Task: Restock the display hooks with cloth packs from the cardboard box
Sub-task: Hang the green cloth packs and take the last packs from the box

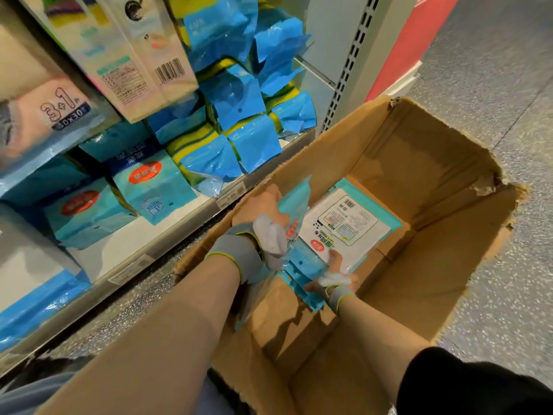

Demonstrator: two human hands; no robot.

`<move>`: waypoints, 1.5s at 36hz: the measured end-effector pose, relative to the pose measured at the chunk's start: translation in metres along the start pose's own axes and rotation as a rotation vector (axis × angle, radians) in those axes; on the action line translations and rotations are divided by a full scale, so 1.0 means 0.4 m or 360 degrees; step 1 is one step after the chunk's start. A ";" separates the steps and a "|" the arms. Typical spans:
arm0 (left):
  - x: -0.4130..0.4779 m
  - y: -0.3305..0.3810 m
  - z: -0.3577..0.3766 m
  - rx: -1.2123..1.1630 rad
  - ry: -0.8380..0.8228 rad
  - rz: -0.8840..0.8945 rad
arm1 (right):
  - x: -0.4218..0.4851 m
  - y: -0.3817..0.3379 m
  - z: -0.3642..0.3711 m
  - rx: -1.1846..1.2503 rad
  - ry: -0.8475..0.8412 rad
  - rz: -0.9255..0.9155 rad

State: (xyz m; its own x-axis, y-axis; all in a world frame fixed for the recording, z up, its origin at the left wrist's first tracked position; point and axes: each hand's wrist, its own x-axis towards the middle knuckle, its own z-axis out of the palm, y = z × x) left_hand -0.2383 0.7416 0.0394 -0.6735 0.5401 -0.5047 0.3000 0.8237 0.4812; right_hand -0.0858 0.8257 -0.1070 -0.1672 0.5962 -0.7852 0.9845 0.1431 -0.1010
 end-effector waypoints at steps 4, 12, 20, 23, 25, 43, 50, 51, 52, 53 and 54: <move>-0.007 -0.006 -0.007 0.0054 -0.0042 0.0027 | 0.030 0.021 0.005 0.0112 0.0083 -0.0322; -0.104 -0.012 -0.044 -0.0091 0.0048 -0.0002 | -0.078 -0.029 -0.113 0.0457 0.0855 -0.0144; -0.228 0.016 -0.166 0.0015 0.0188 0.0079 | -0.223 -0.111 -0.364 -0.0055 0.1255 -0.0863; -0.285 0.042 -0.236 0.0039 0.0327 0.0160 | -0.303 -0.124 -0.465 0.0106 0.1120 -0.1032; -0.318 0.061 -0.285 0.0096 0.0380 0.0218 | -0.349 -0.142 -0.507 0.0173 0.1166 -0.1059; -0.631 0.217 -0.707 0.0409 0.0930 0.0442 | -0.938 -0.338 -0.829 0.0131 0.1371 -0.1398; -0.744 0.258 -0.849 0.0526 0.1173 0.0445 | -1.156 -0.414 -0.944 -0.0216 0.1990 -0.1463; -0.765 0.266 -0.878 0.0528 0.1239 0.0445 | -1.193 -0.432 -0.970 -0.0215 0.1976 -0.1560; -0.778 0.268 -0.894 0.0509 0.1291 0.0456 | -1.218 -0.442 -0.988 -0.0155 0.1906 -0.1683; -0.793 0.276 -0.917 0.0507 0.1329 0.0468 | -1.249 -0.456 -1.009 -0.0084 0.1790 -0.1776; -0.799 0.283 -0.925 0.0525 0.1345 0.0480 | -1.264 -0.463 -1.021 0.0015 0.1646 -0.1851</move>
State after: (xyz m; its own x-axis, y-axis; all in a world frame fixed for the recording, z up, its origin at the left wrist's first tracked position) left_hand -0.2390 0.5982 0.5203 -0.7631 0.5408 0.3540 0.6291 0.7469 0.2152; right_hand -0.2047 0.8202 0.5583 -0.7689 0.4307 0.4724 0.2919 0.8940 -0.3401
